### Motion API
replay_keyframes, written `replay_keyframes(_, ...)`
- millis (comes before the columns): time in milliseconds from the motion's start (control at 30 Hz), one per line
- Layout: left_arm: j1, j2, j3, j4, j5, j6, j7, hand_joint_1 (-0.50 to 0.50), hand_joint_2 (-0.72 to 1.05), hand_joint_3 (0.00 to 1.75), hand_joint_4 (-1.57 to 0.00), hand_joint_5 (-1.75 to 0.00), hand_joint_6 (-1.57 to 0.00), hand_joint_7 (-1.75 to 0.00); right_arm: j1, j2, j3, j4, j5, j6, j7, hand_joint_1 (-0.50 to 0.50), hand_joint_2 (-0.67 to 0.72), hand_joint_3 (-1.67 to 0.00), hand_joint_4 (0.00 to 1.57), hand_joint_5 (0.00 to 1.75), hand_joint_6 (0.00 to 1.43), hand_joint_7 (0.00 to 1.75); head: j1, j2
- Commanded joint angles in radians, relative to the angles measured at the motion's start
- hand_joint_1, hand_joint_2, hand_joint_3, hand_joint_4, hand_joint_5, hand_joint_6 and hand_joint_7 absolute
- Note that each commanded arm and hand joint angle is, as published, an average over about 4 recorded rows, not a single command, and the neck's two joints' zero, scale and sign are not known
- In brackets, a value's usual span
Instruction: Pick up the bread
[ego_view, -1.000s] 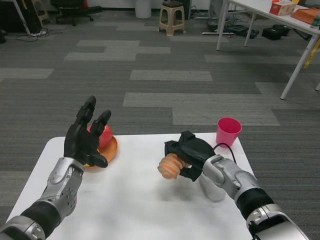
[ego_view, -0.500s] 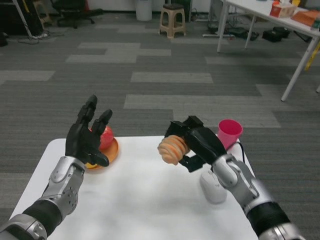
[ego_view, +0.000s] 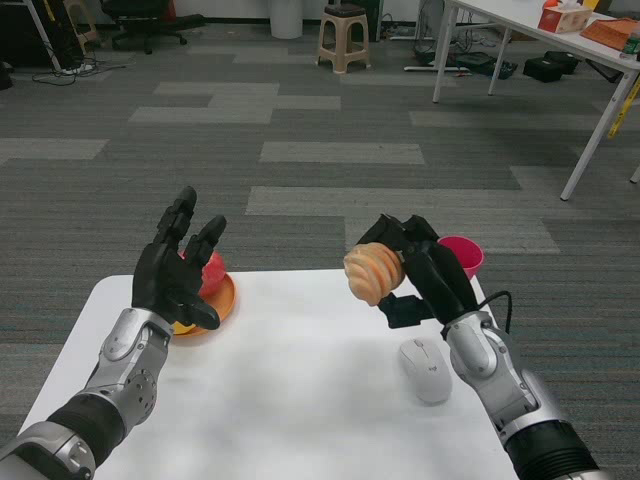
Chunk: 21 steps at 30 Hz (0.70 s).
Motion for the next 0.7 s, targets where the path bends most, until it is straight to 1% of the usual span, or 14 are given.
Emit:
replay_keyframes(33,-0.016,-0.003,0.0,0.005,0.006,-0.001,0.002,0.5,-0.46,0.09,0.0,-0.41,0.0,0.0,0.015,-0.015,-0.009,-0.025,0.03,0.004,-0.026,-0.48,-0.59,-1.43,0.43,1.26,0.85,1.68,0.002,0.002)
replay_keyframes(133,-0.016,-0.005,-0.001,0.003,0.008,-0.001,0.002,0.5,-0.46,0.09,0.0,-0.41,0.0,0.0,0.02,-0.019,-0.007,-0.032,0.043,0.004,-0.037,-0.46,-0.59,-1.43,0.43,1.26,0.85,1.68,0.001,0.002)
replay_keyframes(200,-0.015,-0.005,-0.002,0.0,0.009,-0.001,0.002,0.5,-0.46,0.09,0.0,-0.41,0.0,0.0,0.022,-0.022,-0.004,-0.036,0.044,0.004,-0.04,-0.48,-0.6,-1.43,0.43,1.26,0.84,1.68,0.001,0.004)
replay_keyframes(300,-0.014,-0.005,-0.003,-0.002,0.01,-0.001,0.002,0.5,-0.46,0.09,0.0,-0.41,0.0,0.0,0.022,-0.025,0.0,-0.039,0.045,0.004,-0.041,-0.47,-0.6,-1.43,0.43,1.26,0.83,1.68,0.002,0.005)
replay_keyframes(500,-0.014,-0.006,-0.007,-0.005,0.012,-0.001,0.002,0.5,-0.46,0.09,0.0,-0.41,0.0,0.0,0.031,-0.029,0.008,-0.045,0.048,0.004,-0.046,-0.48,-0.6,-1.43,0.44,1.26,0.81,1.68,0.002,0.006)
replay_keyframes(567,-0.014,-0.006,-0.008,-0.006,0.012,-0.001,0.002,0.5,-0.46,0.09,0.0,-0.41,0.0,0.0,0.034,-0.032,0.011,-0.048,0.049,0.005,-0.046,-0.5,-0.6,-1.43,0.46,1.26,0.8,1.68,0.0,0.007)
replay_keyframes(700,-0.009,-0.006,-0.008,-0.01,0.012,-0.001,0.002,0.5,-0.46,0.09,0.0,-0.41,0.0,0.0,0.036,-0.033,0.015,-0.052,0.049,0.007,-0.048,-0.49,-0.6,-1.43,0.46,1.26,0.8,1.68,0.002,0.006)
